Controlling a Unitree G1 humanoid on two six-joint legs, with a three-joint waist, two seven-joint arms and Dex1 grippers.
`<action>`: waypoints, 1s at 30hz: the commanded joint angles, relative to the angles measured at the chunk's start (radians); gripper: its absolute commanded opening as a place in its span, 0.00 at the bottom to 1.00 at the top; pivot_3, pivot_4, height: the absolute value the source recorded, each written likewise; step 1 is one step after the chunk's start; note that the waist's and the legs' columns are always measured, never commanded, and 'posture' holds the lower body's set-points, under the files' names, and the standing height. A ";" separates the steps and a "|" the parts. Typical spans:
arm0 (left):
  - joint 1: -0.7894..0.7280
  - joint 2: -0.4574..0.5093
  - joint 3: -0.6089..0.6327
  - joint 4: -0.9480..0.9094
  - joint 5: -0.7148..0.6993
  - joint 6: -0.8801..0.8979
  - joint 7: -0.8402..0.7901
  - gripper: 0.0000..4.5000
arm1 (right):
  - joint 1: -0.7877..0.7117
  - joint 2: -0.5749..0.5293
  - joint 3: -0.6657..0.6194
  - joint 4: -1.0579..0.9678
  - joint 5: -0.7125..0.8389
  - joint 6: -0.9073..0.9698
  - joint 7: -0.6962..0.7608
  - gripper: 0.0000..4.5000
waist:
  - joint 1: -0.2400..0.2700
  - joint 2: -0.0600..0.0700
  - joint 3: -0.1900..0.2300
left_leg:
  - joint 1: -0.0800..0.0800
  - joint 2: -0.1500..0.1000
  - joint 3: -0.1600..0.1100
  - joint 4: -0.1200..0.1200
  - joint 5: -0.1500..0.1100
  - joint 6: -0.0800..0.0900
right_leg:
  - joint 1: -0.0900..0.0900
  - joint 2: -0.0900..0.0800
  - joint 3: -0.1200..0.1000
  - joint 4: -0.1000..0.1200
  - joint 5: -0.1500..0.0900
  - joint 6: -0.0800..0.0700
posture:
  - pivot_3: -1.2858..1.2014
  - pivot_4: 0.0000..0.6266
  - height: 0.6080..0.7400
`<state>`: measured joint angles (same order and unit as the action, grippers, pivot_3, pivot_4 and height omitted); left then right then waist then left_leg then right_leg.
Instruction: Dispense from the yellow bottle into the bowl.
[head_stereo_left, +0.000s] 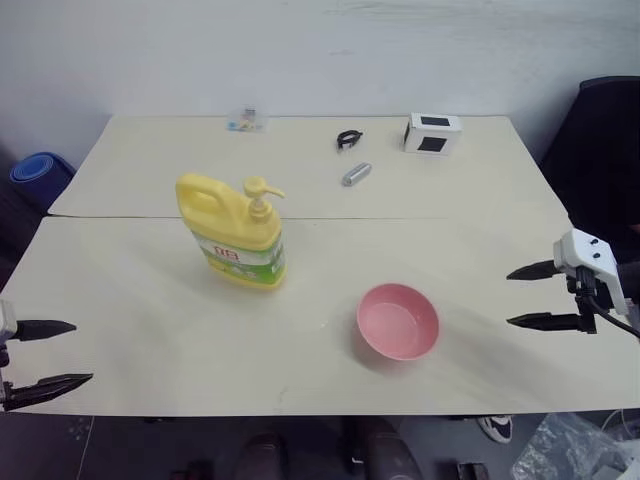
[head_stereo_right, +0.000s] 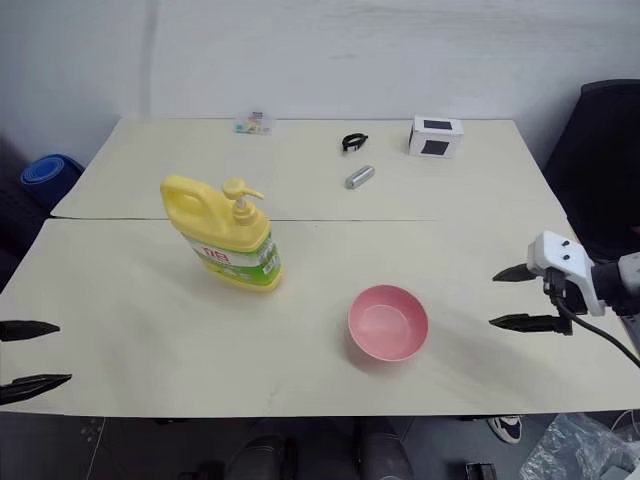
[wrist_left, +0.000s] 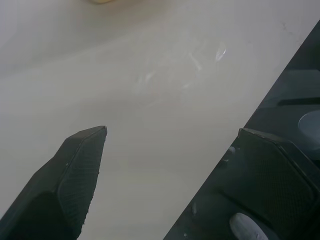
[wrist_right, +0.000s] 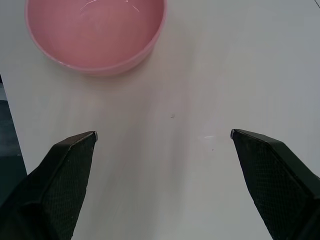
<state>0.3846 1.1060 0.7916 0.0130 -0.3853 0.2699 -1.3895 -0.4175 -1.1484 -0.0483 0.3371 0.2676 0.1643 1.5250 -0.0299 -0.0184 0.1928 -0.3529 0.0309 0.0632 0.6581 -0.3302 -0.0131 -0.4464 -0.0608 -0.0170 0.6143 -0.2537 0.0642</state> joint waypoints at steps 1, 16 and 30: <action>-0.013 0.012 0.004 0.001 -0.004 -0.002 -0.008 1.00 | -0.022 -0.001 -0.022 -0.020 0.015 0.010 0.000 0.99 | 0.000 0.000 0.000 | 0.000 0.000 0.000 0.000 0.000 0.000 | 0.000 0.000 0.000 0.000 0.000 0.000 | 0.52 0.24 1.00; -0.267 0.085 -0.068 -0.484 -0.441 0.456 0.053 1.00 | 0.050 0.046 -0.062 -0.678 0.292 0.403 -0.157 0.99 | 0.000 -0.001 0.000 | 0.001 0.001 -0.008 0.005 -0.001 -0.002 | 0.000 0.001 0.004 0.006 0.000 0.000 | 0.52 0.24 1.00; -0.461 0.084 -0.329 -0.624 -0.417 0.390 0.168 1.00 | 0.232 0.142 0.175 -0.963 0.113 0.386 -0.409 0.91 | 0.002 -0.005 0.000 | 0.001 -0.001 -0.007 0.008 -0.002 -0.003 | 0.000 0.017 0.018 0.006 0.000 0.000 | 0.52 0.24 1.00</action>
<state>-0.0619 1.1914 0.4714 -0.5873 -0.8109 0.6700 -1.2542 -0.1936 -1.0087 0.1179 -0.5887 0.3972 0.5539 1.1425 -0.0284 -0.0233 0.1928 -0.3523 0.0302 0.0563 0.6660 -0.3324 -0.0160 -0.4463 -0.0430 0.0025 0.6208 -0.2535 0.0647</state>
